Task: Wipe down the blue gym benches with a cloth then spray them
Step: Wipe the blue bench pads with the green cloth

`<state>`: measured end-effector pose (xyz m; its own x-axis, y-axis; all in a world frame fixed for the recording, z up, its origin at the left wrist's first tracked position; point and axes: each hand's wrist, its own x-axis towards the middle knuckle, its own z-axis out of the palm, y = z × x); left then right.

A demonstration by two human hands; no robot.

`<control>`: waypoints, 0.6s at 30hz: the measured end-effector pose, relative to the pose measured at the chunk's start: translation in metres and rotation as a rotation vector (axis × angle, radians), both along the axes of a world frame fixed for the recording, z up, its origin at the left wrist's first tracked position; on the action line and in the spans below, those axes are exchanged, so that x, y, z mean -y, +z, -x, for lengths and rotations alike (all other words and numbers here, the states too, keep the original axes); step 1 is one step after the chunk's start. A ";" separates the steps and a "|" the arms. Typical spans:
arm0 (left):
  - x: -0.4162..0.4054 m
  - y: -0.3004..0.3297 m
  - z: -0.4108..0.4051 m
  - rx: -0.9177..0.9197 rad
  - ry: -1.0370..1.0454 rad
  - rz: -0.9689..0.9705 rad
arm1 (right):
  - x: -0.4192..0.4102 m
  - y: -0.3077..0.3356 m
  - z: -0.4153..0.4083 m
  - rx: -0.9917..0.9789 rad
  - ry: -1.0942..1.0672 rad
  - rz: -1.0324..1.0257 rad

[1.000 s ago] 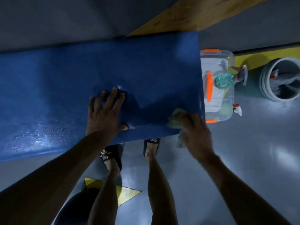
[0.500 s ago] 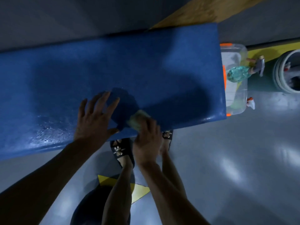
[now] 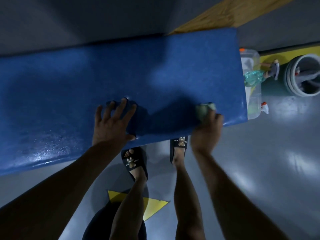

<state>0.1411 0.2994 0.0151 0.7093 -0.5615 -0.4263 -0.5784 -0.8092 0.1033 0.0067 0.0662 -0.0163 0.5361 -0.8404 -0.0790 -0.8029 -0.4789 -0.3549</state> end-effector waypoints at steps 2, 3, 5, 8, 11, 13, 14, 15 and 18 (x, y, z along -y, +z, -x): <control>-0.001 0.000 -0.002 -0.013 -0.009 -0.018 | -0.066 -0.004 -0.013 0.031 0.225 -0.040; -0.001 0.001 -0.002 -0.016 -0.013 -0.019 | -0.096 -0.001 -0.017 0.024 0.389 -0.051; -0.001 0.001 -0.004 -0.014 -0.018 -0.014 | -0.124 0.006 -0.024 0.017 0.664 -0.087; -0.001 0.001 -0.004 -0.029 -0.019 -0.023 | -0.087 0.011 -0.020 -0.033 0.945 -0.016; -0.002 0.000 -0.004 -0.030 -0.005 -0.009 | -0.006 0.012 0.001 -0.104 0.712 0.023; -0.003 -0.001 -0.003 -0.026 -0.006 0.002 | 0.038 0.021 0.013 -0.174 0.510 0.081; -0.003 -0.002 -0.003 -0.024 -0.006 0.001 | 0.051 0.021 0.018 -0.157 0.388 0.087; -0.002 -0.002 -0.002 -0.027 -0.003 -0.001 | 0.052 0.020 0.017 -0.125 0.234 0.071; -0.002 -0.003 -0.001 -0.036 0.012 0.011 | -0.004 0.005 -0.003 -0.086 -0.029 0.046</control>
